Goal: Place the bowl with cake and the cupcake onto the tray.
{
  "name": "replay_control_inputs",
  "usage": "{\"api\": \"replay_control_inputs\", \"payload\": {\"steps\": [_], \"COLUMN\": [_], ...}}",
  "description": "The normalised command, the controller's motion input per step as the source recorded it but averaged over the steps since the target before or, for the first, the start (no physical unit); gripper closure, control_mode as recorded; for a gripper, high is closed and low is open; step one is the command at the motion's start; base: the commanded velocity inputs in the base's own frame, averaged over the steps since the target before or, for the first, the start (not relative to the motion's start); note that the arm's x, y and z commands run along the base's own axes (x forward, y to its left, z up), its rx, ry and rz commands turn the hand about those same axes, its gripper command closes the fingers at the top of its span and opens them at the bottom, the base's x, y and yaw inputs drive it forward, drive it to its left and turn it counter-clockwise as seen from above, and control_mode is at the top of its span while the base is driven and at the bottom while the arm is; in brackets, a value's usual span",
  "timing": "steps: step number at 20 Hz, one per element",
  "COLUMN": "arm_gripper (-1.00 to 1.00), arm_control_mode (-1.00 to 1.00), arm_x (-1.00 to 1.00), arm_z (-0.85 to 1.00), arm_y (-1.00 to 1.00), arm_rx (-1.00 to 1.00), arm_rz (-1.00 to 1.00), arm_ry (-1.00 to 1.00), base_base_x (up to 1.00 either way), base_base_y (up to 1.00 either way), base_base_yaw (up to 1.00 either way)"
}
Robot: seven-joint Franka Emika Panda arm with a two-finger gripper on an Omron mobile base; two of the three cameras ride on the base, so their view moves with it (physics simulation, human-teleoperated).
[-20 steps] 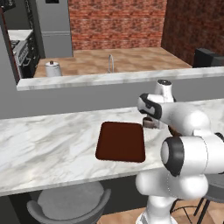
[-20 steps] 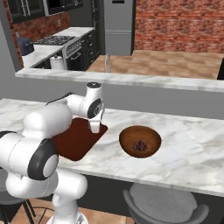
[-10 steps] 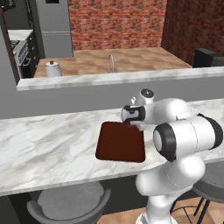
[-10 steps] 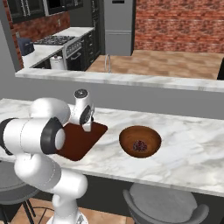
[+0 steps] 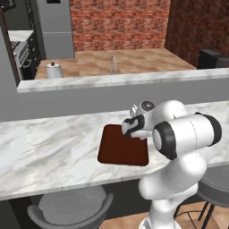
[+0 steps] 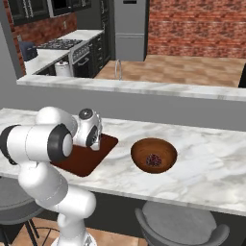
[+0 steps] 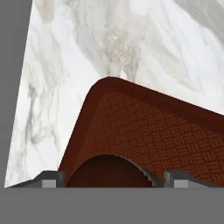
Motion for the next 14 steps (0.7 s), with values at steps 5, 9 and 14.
{"api": "replay_control_inputs", "payload": {"steps": [5,9,14], "arm_gripper": [1.0,-1.0,-1.0], "arm_control_mode": [-1.0,-1.0,-1.0], "arm_x": [0.01,0.08,0.07], "arm_z": [0.0,0.0,0.0], "arm_y": [0.04,0.04,0.0], "arm_rx": [-0.02,0.0,0.0], "arm_rz": [0.0,0.0,0.0], "arm_ry": [0.19,0.01,0.0], "base_base_x": [0.0,0.0,0.0], "base_base_y": [0.0,0.0,0.0], "base_base_yaw": [0.0,0.0,0.0]}}
